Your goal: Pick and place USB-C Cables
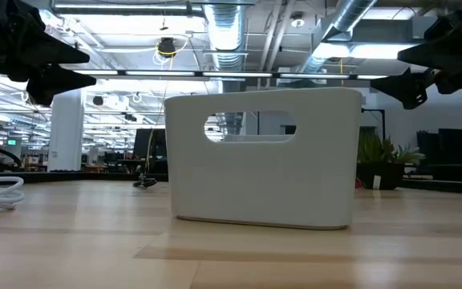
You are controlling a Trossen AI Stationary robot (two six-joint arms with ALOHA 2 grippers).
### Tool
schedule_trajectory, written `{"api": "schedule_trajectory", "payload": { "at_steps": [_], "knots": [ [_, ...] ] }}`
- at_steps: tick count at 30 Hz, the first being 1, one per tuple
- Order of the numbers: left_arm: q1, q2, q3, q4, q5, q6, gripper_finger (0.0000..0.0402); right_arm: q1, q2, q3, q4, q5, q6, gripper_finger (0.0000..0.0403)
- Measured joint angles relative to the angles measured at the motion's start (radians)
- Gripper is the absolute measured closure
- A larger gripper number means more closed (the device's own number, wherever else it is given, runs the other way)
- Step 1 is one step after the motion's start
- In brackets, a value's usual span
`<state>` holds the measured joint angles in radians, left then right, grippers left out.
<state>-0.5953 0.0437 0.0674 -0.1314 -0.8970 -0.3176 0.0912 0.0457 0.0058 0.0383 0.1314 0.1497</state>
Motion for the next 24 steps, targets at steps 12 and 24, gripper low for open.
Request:
{"api": "schedule_trajectory", "payload": {
  "at_steps": [12, 24],
  "knots": [
    [0.0, 0.0, 0.0, 0.0, 0.0, 0.0, 0.0127, 0.0, 0.0, 0.0, 0.0, 0.0, 0.0, 0.001],
    [0.0, 0.0, -0.003, 0.024, 0.002, -0.034, 0.0127, 0.0, 0.0, 0.0, 0.0, 0.0, -0.016, 0.001]
  ]
}}
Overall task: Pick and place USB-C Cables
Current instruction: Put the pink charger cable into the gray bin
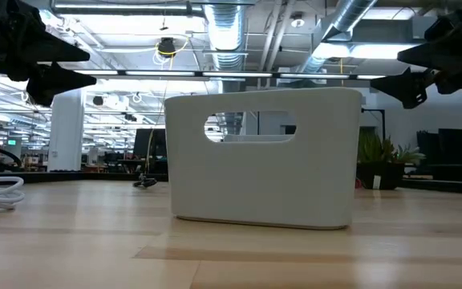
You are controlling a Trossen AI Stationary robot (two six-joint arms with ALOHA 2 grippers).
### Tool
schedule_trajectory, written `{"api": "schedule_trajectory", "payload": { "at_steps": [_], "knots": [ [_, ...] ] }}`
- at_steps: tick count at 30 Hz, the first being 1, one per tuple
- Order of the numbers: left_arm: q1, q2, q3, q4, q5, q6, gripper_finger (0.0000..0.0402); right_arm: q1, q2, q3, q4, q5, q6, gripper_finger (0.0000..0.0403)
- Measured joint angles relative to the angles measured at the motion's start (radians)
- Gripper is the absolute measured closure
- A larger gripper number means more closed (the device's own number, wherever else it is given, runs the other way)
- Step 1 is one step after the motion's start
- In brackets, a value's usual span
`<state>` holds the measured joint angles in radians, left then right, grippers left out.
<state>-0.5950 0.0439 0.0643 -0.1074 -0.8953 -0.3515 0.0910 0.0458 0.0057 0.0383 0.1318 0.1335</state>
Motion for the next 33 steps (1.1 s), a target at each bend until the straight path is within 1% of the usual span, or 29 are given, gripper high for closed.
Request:
{"api": "schedule_trajectory", "payload": {
  "at_steps": [3, 8, 11, 13, 16, 18, 20, 24, 26, 29, 33],
  "knots": [
    [0.0, 0.0, -0.001, 0.006, 0.0, -0.077, 0.0127, 0.0, 0.0, 0.0, 0.0, 0.0, 0.0, 0.001],
    [0.0, 0.0, -0.001, 0.008, 0.028, -0.316, 0.0127, -0.001, 0.0, 0.0, 0.0, 0.0, -0.001, 0.001],
    [0.0, 0.0, -0.001, 0.007, 0.02, -0.416, 0.0127, -0.001, 0.0, 0.0, 0.002, 0.0, -0.001, 0.001],
    [0.0, 0.0, -0.001, 0.007, -0.005, -0.444, 0.0127, -0.001, 0.0, 0.0, 0.018, 0.001, 0.023, 0.001],
    [0.0, 0.0, -0.001, 0.006, -0.018, -0.471, 0.0127, -0.001, 0.0, 0.0, 0.068, 0.002, 0.167, 0.001],
    [0.0, 0.0, 0.0, 0.004, -0.021, -0.462, 0.0127, -0.001, 0.0, 0.0, 0.1, 0.002, 0.264, 0.001],
    [0.0, 0.0, 0.0, 0.001, -0.033, -0.454, 0.0127, -0.001, 0.0, 0.0, 0.12, 0.002, 0.328, 0.001],
    [0.0, 0.0, 0.001, 0.0, -0.041, -0.477, 0.0127, -0.001, 0.0, 0.0, 0.121, 0.002, 0.374, 0.001],
    [0.0, 0.0, 0.001, 0.001, -0.073, -0.51, 0.0127, -0.001, 0.0, 0.0, 0.124, 0.002, 0.387, 0.001],
    [0.0, 0.0, 0.001, -0.003, -0.146, -0.553, 0.0127, -0.001, 0.0, 0.0, 0.134, 0.001, 0.434, 0.001],
    [0.0, 0.0, 0.004, -0.025, -0.16, -0.597, 0.0127, -0.001, 0.0, 0.0, 0.134, 0.002, 0.517, 0.001]
  ]
}}
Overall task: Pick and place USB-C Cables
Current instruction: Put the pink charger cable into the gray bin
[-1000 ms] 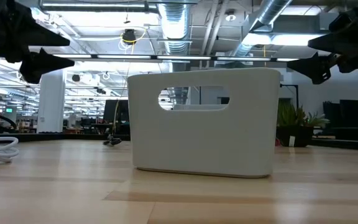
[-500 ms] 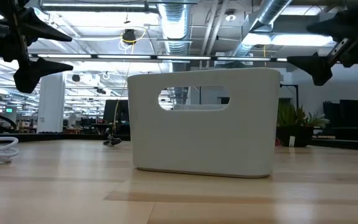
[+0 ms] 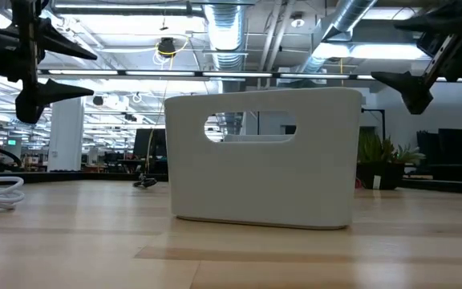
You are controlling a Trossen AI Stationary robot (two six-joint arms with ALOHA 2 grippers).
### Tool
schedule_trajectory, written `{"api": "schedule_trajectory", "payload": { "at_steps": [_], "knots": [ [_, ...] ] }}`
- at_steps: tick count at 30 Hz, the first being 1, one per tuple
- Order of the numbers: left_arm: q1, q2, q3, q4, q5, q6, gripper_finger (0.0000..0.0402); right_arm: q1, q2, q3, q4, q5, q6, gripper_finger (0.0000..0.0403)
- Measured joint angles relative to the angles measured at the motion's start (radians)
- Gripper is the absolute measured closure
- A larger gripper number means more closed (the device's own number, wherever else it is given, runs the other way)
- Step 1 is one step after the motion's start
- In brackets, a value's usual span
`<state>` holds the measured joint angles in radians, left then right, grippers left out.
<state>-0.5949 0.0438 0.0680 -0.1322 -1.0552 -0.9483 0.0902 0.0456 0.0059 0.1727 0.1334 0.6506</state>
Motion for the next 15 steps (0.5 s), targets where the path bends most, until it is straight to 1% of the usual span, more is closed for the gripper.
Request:
{"api": "schedule_trajectory", "payload": {
  "at_steps": [3, 6, 9, 12, 15],
  "knots": [
    [0.0, 0.0, 0.001, -0.004, 0.001, 0.004, 0.0127, 0.0, 0.0, 0.0, 0.0, 0.001, 0.064, 0.001],
    [0.0, 0.0, 0.001, -0.003, 0.048, -0.042, 0.0127, 0.0, 0.0, 0.0, 0.0, 0.017, 0.069, 0.001],
    [0.0, 0.0, 0.001, -0.003, 0.054, -0.044, 0.0127, 0.0, 0.0, 0.0, 0.0, 0.086, 0.114, 0.001],
    [0.0, 0.0, 0.0, 0.004, 0.004, -0.034, 0.0127, 0.0, 0.0, 0.0, 0.0, 0.164, 0.169, 0.001],
    [0.0, 0.0, -0.001, 0.033, -0.048, 0.02, 0.0127, 0.0, 0.0, 0.0, 0.0, 0.216, 0.153, 0.001]
  ]
}}
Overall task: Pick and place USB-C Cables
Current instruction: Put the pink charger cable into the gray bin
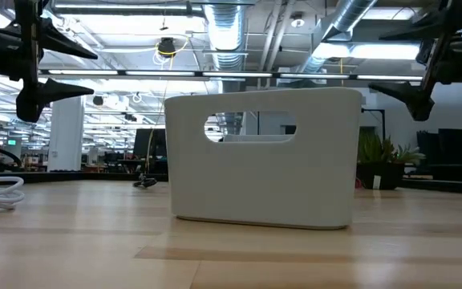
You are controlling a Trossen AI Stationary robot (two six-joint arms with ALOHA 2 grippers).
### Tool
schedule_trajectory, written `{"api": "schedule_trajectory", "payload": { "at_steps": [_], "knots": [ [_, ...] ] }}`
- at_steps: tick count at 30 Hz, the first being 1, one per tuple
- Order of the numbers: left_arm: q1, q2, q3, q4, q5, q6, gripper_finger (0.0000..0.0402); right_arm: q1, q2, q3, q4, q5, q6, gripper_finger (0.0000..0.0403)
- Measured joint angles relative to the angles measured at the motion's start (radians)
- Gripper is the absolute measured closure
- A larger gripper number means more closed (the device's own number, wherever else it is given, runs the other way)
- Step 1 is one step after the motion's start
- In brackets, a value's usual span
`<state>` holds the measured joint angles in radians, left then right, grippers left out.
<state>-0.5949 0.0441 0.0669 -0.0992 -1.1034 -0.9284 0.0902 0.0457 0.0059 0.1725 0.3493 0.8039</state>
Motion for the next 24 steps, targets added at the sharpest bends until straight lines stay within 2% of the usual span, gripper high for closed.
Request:
{"api": "schedule_trajectory", "payload": {
  "at_steps": [5, 10, 14, 17, 24],
  "knots": [
    [0.0, 0.0, 0.0, 0.027, -0.031, -0.034, 0.0127, 0.0, 0.0, 0.0, -0.016, 0.059, -0.044, 0.001],
    [0.001, 0.0, 0.0, 0.05, 0.027, -0.026, 0.0127, -0.001, 0.0, 0.0, -0.033, 0.059, -0.055, 0.001],
    [0.001, 0.0, 0.0, 0.053, 0.006, -0.021, 0.0127, -0.018, 0.0, 0.0, -0.055, 0.114, -0.103, 0.001],
    [0.001, 0.0, 0.0, 0.035, -0.054, -0.043, 0.0127, -0.031, 0.001, 0.0, -0.092, 0.1, -0.085, 0.001],
    [0.001, 0.0, 0.0, 0.011, -0.047, -0.07, 0.0127, -0.038, 0.013, 0.0, -0.101, 0.039, -0.079, 0.001]
  ]
}}
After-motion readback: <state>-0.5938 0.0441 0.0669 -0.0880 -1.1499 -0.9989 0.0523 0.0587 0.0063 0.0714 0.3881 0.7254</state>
